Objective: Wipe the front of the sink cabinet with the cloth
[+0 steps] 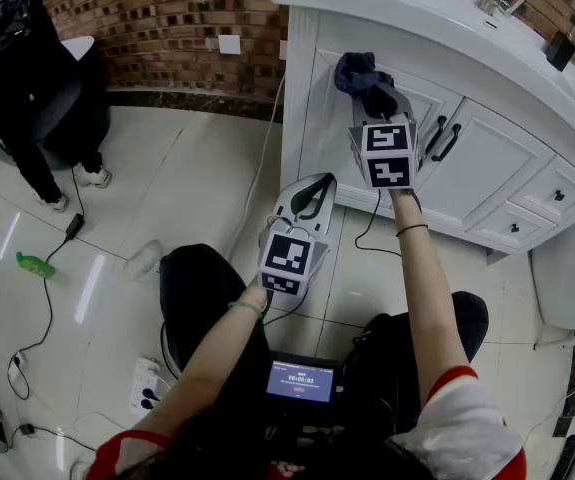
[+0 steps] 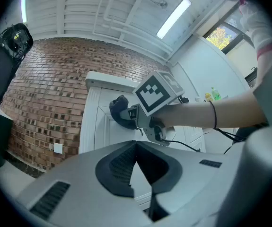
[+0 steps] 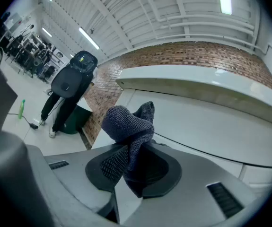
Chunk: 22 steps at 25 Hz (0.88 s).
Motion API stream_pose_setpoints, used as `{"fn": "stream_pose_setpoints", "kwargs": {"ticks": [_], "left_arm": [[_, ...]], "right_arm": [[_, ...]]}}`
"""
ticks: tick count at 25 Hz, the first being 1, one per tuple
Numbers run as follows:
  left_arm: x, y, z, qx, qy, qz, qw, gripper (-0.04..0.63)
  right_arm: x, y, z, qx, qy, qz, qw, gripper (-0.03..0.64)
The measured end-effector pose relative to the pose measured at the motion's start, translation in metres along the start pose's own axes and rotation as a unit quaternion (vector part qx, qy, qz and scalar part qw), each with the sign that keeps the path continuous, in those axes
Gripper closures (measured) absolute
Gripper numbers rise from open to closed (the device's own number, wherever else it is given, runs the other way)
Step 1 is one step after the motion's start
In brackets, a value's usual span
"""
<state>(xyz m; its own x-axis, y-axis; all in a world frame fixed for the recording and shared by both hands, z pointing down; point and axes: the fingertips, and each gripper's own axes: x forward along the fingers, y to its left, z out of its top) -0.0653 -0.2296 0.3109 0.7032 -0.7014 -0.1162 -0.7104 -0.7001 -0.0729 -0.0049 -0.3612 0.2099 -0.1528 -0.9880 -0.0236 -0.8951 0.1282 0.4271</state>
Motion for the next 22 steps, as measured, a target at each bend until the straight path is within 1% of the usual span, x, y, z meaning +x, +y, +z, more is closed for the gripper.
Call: {"fn": "stream_pose_setpoints", "kwargs": {"ticks": [4,7,9,12,18,22], "left_arm": [[0.009,0.007,-0.006,-0.019,-0.005,0.009,0.9998,0.563],[0.012,0.014,-0.008,-0.040,-0.007,0.016,0.9990,0.563],[0.012,0.017,-0.010,-0.046,-0.005,0.020,0.9987,0.563],[0.013,0.018,-0.012,-0.044,-0.004,0.023,0.9988,0.563],[0.014,0.024,-0.022,-0.047,0.003,0.033,0.9983,0.563],[0.013,0.034,-0.025,-0.051,0.002,0.045,0.9977,0.563]], "right_arm": [[0.014,0.005,-0.014,0.005,0.009,0.008,1.000,0.531],[0.020,0.016,-0.037,0.008,0.028,0.017,0.999,0.531],[0.022,0.025,-0.057,0.015,0.044,0.023,0.999,0.531],[0.024,0.041,-0.092,0.026,0.067,0.036,0.997,0.531],[0.032,0.085,-0.163,0.025,0.112,0.074,0.991,0.531],[0.035,0.111,-0.210,0.056,0.143,0.094,0.984,0.531]]}}
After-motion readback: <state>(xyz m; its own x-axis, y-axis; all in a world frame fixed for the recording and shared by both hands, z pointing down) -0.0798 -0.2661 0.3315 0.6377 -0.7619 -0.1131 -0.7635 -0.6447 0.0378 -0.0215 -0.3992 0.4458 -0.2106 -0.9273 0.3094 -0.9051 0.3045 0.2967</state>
